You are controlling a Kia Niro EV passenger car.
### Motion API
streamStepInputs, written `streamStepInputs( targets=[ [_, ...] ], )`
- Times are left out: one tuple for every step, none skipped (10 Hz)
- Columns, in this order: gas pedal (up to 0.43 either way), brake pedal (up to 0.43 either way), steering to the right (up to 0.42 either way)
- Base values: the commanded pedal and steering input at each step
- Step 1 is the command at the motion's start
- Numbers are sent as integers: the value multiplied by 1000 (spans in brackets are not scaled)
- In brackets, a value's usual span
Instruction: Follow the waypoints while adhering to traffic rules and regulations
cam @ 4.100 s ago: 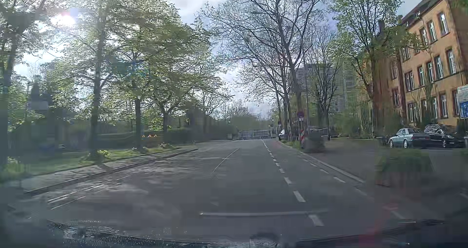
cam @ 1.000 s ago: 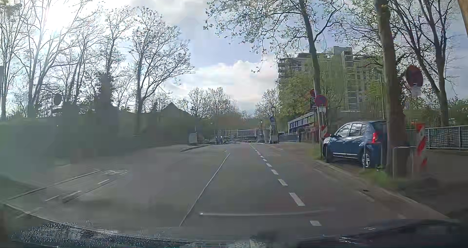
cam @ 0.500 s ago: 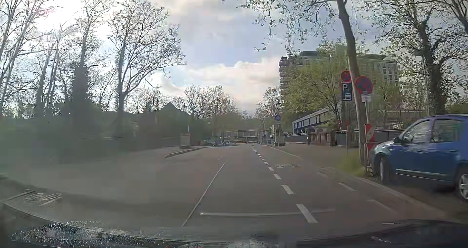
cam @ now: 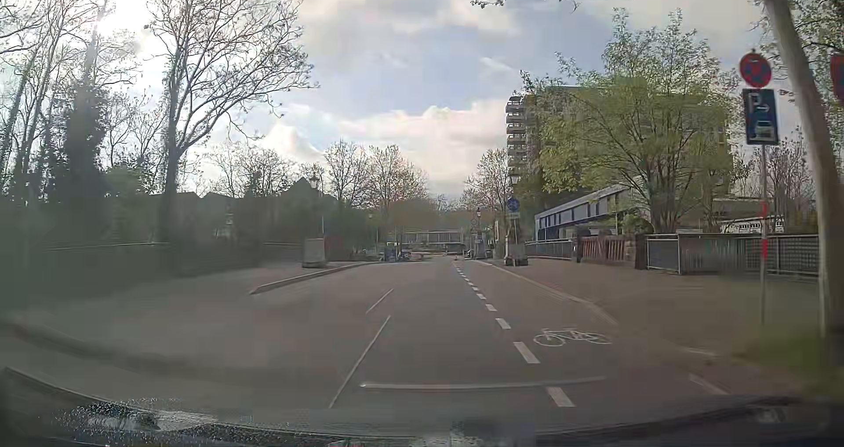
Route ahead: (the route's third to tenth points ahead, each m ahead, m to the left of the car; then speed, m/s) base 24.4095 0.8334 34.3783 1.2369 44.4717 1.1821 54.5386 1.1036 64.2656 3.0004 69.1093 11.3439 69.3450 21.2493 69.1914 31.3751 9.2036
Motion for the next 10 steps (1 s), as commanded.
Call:
streamStepInputs(
  targets=[
    [0, 0, 0],
    [0, 0, 0],
    [0, 0, 0],
    [0, 0, 0],
    [0, 0, 0],
    [0, 0, 0],
    [0, 0, 0],
    [0, 0, 2],
    [0, 0, 3],
    [0, 0, 5]
  ],
)
